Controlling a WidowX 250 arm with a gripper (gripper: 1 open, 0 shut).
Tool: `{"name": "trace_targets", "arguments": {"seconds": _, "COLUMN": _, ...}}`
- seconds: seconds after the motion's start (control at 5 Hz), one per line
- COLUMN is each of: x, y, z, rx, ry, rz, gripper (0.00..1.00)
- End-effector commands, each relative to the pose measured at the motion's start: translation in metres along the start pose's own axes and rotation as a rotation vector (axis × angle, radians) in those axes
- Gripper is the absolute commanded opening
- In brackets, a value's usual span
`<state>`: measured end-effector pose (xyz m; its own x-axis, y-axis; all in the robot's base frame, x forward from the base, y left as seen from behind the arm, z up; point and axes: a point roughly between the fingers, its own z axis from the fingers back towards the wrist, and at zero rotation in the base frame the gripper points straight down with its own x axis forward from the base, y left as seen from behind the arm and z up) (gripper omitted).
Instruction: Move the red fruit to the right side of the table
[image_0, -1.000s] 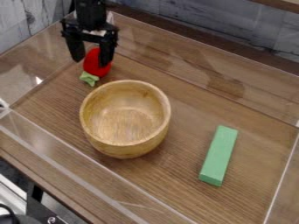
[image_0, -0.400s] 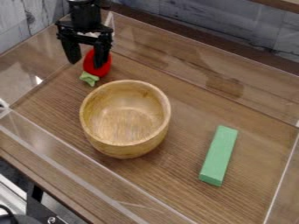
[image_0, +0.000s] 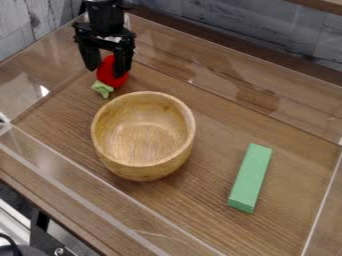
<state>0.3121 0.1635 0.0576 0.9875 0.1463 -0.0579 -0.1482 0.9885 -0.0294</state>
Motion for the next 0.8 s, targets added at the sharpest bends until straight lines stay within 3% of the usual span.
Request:
{"name": "trace_targets", "arguments": {"seconds": 0.0, "x": 0.008, "y": 0.004, "z": 0.02, "rx": 0.028, "ry": -0.068, "rz": 0.003, "gripper": 1.0}}
{"name": "trace_targets", "arguments": {"seconds": 0.4, "x": 0.028, "y": -0.002, "z": 0.016, "rx": 0.04, "ry": -0.068, "rz": -0.079, "gripper": 1.0}}
{"name": "trace_targets", "arguments": {"seconds": 0.6, "x": 0.025, "y": 0.003, "z": 0.013, "rx": 0.038, "ry": -0.061, "rz": -0.117, "gripper": 1.0}}
